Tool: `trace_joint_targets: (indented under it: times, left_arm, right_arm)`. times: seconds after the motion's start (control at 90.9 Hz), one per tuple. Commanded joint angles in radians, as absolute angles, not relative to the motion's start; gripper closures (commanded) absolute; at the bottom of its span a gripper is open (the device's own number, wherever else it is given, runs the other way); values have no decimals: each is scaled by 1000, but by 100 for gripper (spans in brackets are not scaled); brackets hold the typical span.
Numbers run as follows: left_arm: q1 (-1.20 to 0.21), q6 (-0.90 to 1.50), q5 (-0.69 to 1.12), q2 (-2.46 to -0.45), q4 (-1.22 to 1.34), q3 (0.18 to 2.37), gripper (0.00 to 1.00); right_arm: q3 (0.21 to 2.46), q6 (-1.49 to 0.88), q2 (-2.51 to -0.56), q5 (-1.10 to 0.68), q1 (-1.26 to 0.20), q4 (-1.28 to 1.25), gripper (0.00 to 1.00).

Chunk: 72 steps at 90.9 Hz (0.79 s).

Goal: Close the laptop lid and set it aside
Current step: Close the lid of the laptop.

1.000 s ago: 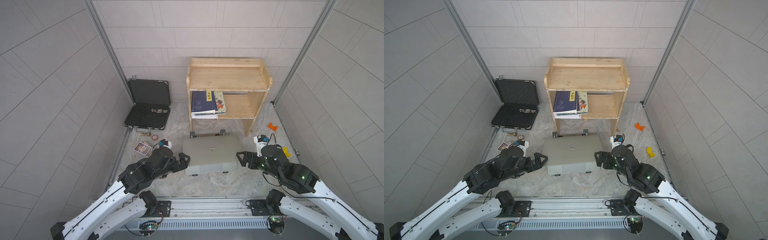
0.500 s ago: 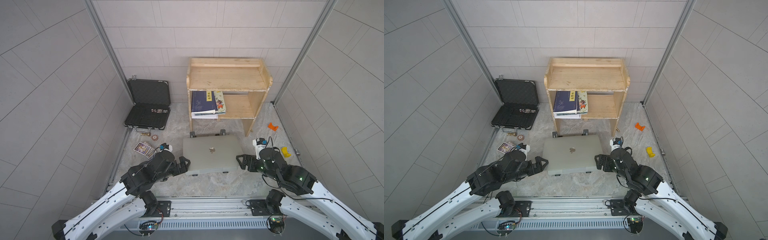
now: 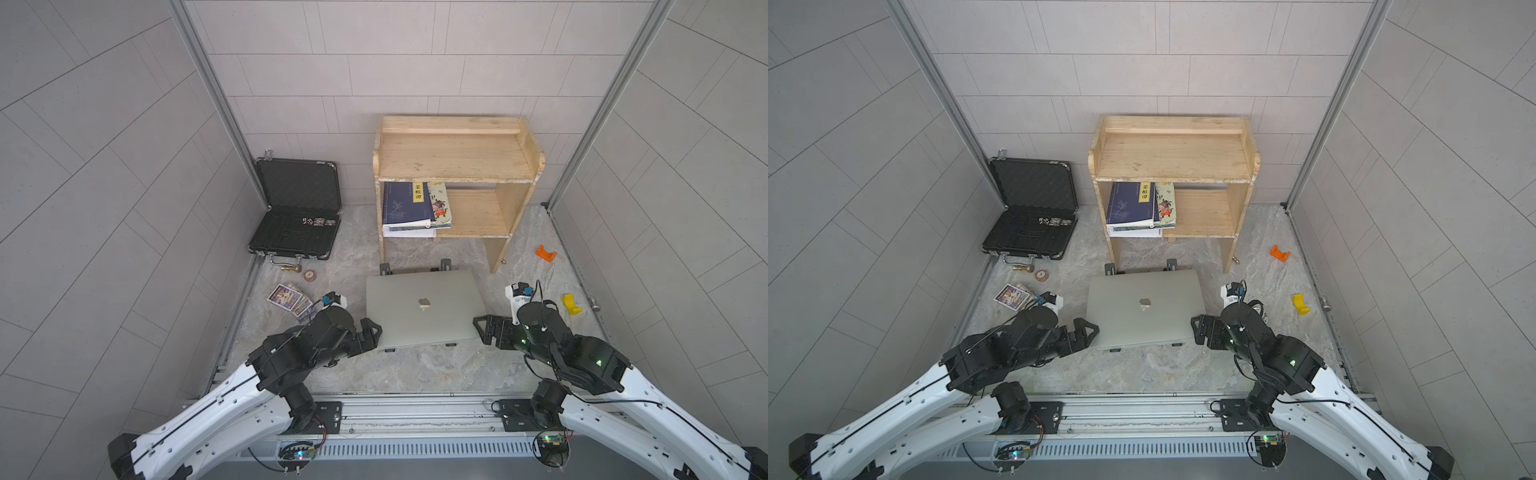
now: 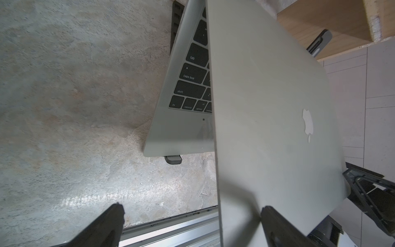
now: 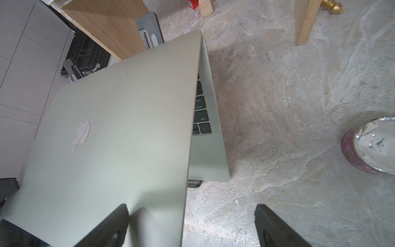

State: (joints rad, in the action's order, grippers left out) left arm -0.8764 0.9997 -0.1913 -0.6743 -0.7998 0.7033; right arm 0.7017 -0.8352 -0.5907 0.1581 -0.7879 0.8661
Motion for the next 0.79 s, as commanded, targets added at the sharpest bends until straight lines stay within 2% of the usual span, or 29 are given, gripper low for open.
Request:
trace_joint_targets:
  times: [0.0, 0.781]
  left_arm:
    - [-884, 1001, -196, -679, -841, 665, 0]
    - [-887, 1020, -201, -695, -753, 546, 0]
  right_arm:
    - [677, -847, -581, 163, -795, 862, 5]
    - [560, -864, -587, 151, -796, 801, 4]
